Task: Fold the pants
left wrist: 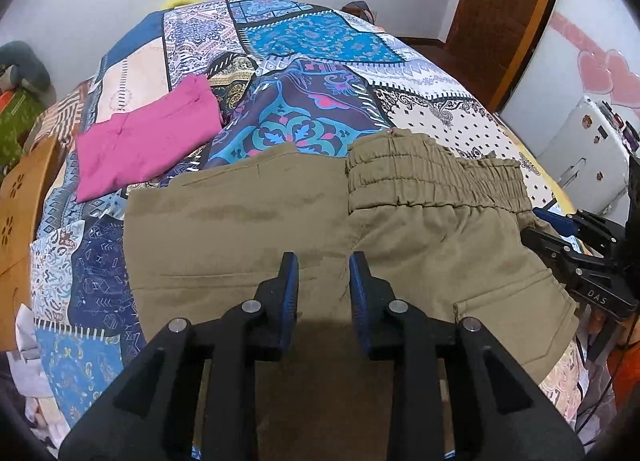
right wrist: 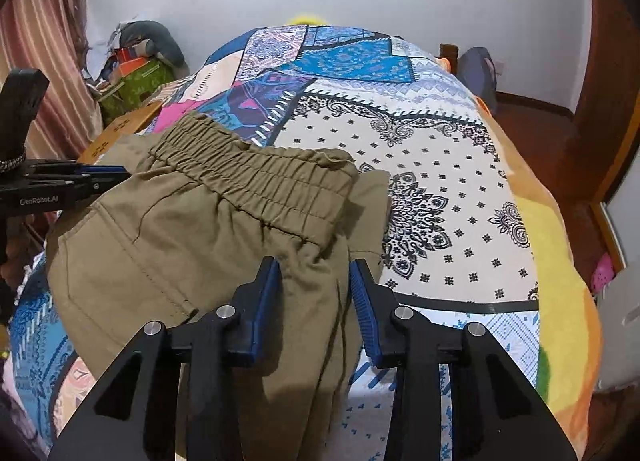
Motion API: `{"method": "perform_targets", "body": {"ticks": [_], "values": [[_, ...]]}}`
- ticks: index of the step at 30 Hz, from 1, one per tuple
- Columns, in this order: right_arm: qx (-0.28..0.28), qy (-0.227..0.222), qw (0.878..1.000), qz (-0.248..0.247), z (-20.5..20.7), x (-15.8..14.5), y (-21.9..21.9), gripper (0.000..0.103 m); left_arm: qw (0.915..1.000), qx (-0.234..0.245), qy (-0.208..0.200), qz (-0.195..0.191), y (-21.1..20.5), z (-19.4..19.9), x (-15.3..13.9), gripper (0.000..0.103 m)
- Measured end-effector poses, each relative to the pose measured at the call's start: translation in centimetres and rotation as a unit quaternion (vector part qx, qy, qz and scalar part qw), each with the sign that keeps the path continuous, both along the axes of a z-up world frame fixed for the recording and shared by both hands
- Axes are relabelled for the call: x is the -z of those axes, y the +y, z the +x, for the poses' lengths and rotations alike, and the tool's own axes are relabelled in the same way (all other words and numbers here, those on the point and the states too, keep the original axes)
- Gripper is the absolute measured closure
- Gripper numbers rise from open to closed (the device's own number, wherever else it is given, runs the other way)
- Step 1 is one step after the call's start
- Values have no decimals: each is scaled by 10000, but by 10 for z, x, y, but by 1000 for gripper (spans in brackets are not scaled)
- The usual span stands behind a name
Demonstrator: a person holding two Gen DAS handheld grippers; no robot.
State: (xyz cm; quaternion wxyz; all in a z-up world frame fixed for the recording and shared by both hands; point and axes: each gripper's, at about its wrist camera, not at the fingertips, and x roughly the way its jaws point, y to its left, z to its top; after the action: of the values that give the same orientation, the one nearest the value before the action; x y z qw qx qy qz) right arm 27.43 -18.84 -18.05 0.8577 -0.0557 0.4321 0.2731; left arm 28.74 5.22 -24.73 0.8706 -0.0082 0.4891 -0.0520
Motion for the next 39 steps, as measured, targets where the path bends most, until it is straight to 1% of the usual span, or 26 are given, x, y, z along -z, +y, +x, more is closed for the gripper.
{"method": "perform_targets", "body": {"ticks": [4, 7, 9, 11, 12, 13, 14, 15, 16, 17, 18, 19, 20, 22, 23, 25, 28, 30, 31, 33, 37, 39], "values": [[-35, -27, 9998, -209, -3, -8, 2, 69, 9996, 100, -96, 236, -5, -7, -10, 74], [-94, -103, 9995, -275, -9, -20, 1, 69, 9995, 75, -209, 209, -1, -17, -25, 74], [-121, -232, 9989, -377, -15, -28, 1, 69, 9991, 7, -341, 264, 3, -25, -36, 73], [-110, -308, 9986, -420, -19, -35, -1, 65, 9984, -43, -467, 328, 9, -32, -46, 72], [-96, -312, 9987, -394, -21, -38, -3, 63, 9981, -68, -521, 331, 12, -37, -50, 66], [-74, -308, 9989, -354, -23, -40, -4, 61, 9979, -79, -562, 312, 15, -39, -53, 58], [-52, -295, 9990, -318, -24, -42, -6, 59, 9976, -88, -622, 281, 20, -43, -56, 53], [-37, -291, 9991, -299, -26, -44, -7, 57, 9973, -106, -665, 279, 24, -47, -57, 44], [-12, -298, 9992, -269, -28, -45, -8, 52, 9968, -143, -714, 321, 29, -51, -58, 39], [13, -298, 9992, -262, -29, -45, -9, 43, 9966, -177, -728, 354, 34, -54, -57, 38], [54, -313, 9991, -274, -30, -45, -10, 36, 9965, -207, -717, 366, 38, -55, -55, 35], [125, -391, 9987, -305, -32, -45, -11, 26, 9968, -243, -682, 343, 44, -57, -52, 33], [161, -467, 9982, -333, -34, -45, -12, 22, 9973, -291, -618, 278, 50, -58, -48, 32], [198, -536, 9977, -374, -36, -43, -13, 21, 9978, -407, -506, 138, 60, -60, -39, 22], [219, -517, 9977, -388, -34, -41, -14, 21, 9979, -466, -449, 71, 65, -60, -34, 22], [248, -415, 9982, -357, -32, -36, -16, 21, 9979, -532, -359, -38, 72, -61, -25, 21], [241, -37, 9995, -202, -27, -24, -19, 21, 9983, -534, -99, -234, 77, -56, -7, 21], [282, 215, 9992, -173, -21, -15, -20, 21, 9981, -536, 2, -307, 79, -52, 1, 21], [264, 315, 9991, -110, -19, -10, -20, 21, 9978, -517, 87, -414, 80, -48, 7, 21], [286, 452, 9985, 116, -16, -6, -23, 21, 9965, -512, 196, -633, 81, -42, 14, 21], [253, 913, 9937, 592, -3, 4, -28, 21, 9926, -424, 296, -1101, 82, -28, 20, 21], [212, 1061, 9910, 783, 3, 9, -28, 21, 9921, -367, 308, -1161, 80, -21, 22, 21]]}}
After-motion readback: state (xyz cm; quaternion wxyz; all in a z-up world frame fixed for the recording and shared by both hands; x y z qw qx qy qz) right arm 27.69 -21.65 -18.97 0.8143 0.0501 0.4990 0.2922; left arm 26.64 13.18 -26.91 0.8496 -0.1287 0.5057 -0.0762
